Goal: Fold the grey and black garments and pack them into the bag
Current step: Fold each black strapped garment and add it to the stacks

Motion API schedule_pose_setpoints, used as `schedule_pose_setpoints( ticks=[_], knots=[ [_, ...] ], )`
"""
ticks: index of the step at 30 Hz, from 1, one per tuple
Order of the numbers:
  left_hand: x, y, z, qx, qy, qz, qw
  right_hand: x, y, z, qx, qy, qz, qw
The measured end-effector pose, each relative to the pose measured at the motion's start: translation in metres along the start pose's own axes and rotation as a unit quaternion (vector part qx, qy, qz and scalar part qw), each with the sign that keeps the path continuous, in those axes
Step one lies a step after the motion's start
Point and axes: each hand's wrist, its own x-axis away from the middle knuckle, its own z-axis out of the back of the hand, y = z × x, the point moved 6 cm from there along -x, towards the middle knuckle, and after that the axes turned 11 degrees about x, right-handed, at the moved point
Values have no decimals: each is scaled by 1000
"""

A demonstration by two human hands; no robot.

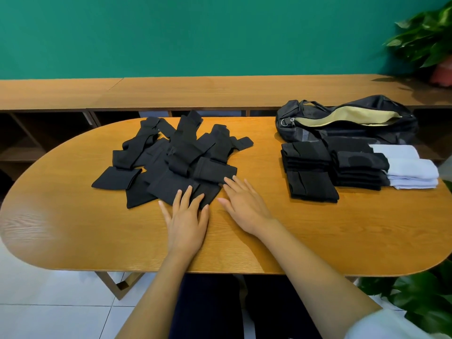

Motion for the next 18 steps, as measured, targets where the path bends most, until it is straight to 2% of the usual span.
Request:
schedule_pose_setpoints(
  ticks=[8, 18],
  knots=[
    [1, 0, 0, 15, -2, 2, 1000, 52, 48, 10, 19, 7, -30, 999],
    [1, 2, 1, 11, -7, 5, 1000, 83, 54, 16, 22, 48, -24, 998]
  ],
)
